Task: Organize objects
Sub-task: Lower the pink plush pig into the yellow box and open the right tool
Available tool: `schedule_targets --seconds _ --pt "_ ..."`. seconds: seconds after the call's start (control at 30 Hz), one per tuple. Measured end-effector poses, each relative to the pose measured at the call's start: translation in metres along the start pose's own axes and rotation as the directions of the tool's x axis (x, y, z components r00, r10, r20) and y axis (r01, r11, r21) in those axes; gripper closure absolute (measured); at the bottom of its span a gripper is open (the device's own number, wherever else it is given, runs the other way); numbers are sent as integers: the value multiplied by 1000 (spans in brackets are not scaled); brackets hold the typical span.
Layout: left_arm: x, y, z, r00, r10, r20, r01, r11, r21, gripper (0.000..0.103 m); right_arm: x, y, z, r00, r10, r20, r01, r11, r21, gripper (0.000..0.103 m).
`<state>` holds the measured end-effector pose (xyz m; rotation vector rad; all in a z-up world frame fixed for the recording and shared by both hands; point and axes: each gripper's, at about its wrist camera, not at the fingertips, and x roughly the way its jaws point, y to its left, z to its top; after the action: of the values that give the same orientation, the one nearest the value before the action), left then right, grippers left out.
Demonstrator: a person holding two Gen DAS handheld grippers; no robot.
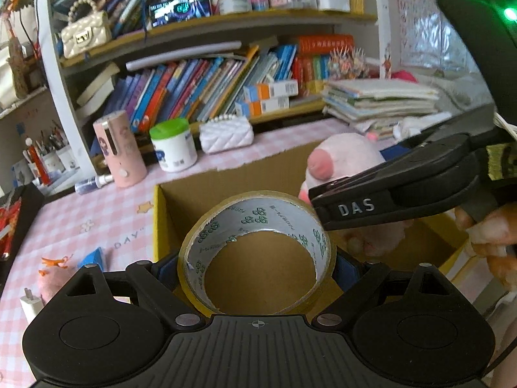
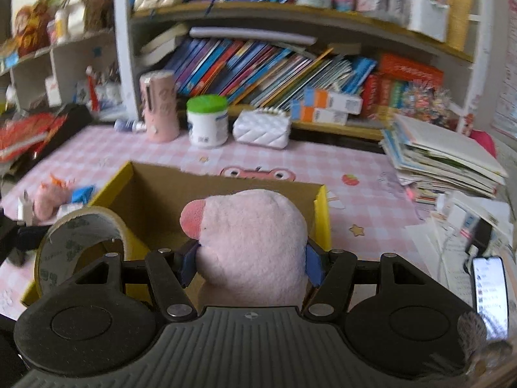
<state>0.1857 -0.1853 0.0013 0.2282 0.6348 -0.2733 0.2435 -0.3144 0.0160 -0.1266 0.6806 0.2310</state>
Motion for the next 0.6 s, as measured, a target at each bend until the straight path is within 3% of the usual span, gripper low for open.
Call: schedule_targets --seconds 0.4,0.6 --pt "37 2 -1 990 -3 -144 -1 1000 -29 12 66 2 15 985 54 -167 -83 982 -171 42" --pt "40 0 1 988 -3 -156 1 1000 -16 12 84 3 14 975 42 -220 -94 968 -232 41"
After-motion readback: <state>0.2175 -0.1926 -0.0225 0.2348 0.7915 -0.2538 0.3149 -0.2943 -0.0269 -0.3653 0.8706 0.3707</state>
